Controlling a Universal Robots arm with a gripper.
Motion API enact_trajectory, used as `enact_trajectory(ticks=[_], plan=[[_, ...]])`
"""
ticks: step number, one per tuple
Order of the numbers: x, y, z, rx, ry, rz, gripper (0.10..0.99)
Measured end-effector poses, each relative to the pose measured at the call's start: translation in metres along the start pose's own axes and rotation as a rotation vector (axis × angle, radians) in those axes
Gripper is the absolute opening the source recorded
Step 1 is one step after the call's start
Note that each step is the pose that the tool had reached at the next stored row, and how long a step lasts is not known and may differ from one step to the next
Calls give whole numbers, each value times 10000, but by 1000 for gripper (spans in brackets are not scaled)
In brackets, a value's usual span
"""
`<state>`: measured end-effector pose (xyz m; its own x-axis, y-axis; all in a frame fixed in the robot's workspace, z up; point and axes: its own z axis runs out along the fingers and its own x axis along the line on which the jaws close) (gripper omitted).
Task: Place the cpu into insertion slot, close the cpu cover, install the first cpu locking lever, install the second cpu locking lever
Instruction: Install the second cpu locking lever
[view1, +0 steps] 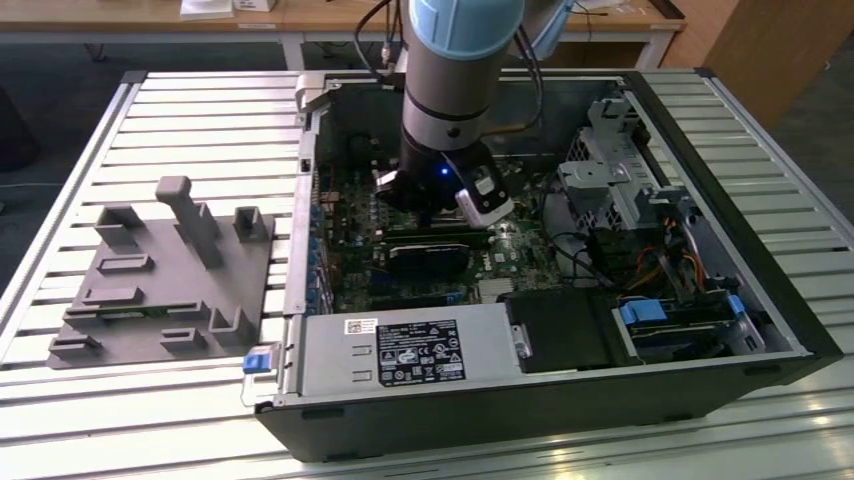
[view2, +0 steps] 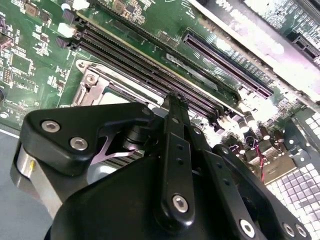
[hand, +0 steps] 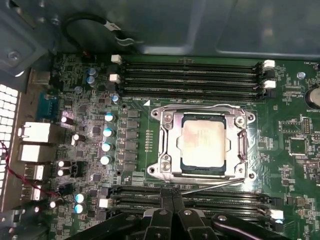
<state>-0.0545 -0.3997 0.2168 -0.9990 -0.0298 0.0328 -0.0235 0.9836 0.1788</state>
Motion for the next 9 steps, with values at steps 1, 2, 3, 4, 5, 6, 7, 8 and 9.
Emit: enact_trajectory(ticks=[1,2,3,4,5,6,7,8,9], plan=[[13,-5,1,-34,-1,-3,106],[27,-7,2,-71,-2,-5,106],[41,-8,4,-117,-3,-7,106],[53,-9,6,-166,-4,-8,106],[57,-9,10,-231,-5,-11,106],[59,-10,13,-289,-6,-14,106],[60,-11,19,-335,-7,-14,106],[60,-12,25,-394,-9,-17,106],[62,-14,32,-444,-10,-18,106]])
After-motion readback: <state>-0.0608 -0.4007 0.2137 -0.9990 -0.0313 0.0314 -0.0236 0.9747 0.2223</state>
